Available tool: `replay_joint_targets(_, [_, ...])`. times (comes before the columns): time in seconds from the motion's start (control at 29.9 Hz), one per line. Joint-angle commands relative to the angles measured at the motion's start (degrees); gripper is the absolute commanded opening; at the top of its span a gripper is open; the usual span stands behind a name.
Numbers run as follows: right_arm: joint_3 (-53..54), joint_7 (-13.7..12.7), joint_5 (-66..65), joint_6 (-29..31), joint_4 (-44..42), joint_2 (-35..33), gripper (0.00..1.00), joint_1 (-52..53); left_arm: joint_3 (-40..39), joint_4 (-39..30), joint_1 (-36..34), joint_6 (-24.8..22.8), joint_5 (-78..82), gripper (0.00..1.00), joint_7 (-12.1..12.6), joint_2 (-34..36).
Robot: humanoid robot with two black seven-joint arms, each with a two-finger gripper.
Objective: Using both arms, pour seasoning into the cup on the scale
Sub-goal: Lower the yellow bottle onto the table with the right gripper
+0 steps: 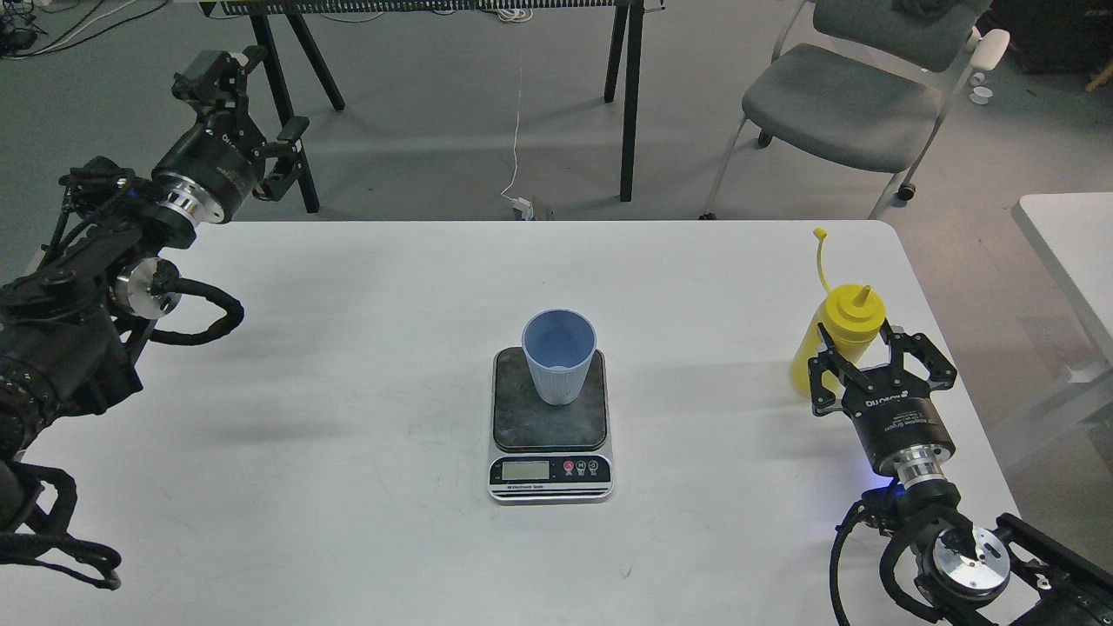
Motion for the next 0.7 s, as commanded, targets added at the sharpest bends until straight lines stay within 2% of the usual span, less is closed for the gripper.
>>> replay_joint_targets(0.0, [-0.68, -0.01, -0.21, 0.0, -0.53, 0.95, 0.24, 0.01, 0.0, 0.0, -0.38, 0.0, 0.0, 0.92, 0.0, 0.0])
replay_joint_targets(0.17, [-0.68, 0.25, -1.09, 0.0, -0.71, 1.3, 0.34, 0.01, 0.0, 0.0, -0.46, 0.0, 0.0, 0.92, 0.0, 0.17])
replay_joint_targets(0.27, [-0.59, 0.34, -1.88, 0.0, -1.23, 1.74, 0.66, -0.08, 0.0, 0.0, -0.46, 0.0, 0.0, 0.92, 0.0, 0.09])
replay_joint_targets(0.3, [-0.68, 0.34, -1.97, 0.0, -1.24, 1.74, 0.72, -0.08, 0.0, 0.0, -0.46, 0.0, 0.0, 0.92, 0.0, 0.08])
replay_joint_targets(0.37, [-0.59, 0.34, -2.06, 0.0, -1.41, 1.74, 0.74, -0.08, 0.09, 0.0, -0.46, 0.0, 0.0, 0.92, 0.0, 0.09])
replay_joint_targets(0.53, [-0.85, 0.34, -2.06, 0.0, -1.24, 1.74, 0.95, -0.25, 0.0, 0.0, -0.55, 0.0, 0.0, 0.92, 0.0, 0.17])
replay_joint_targets(0.67, [-0.85, 0.26, -2.06, 0.0, -0.8, 1.74, 0.99, -0.87, 0.0, 0.0, -0.55, 0.0, 0.0, 0.92, 0.0, 0.17])
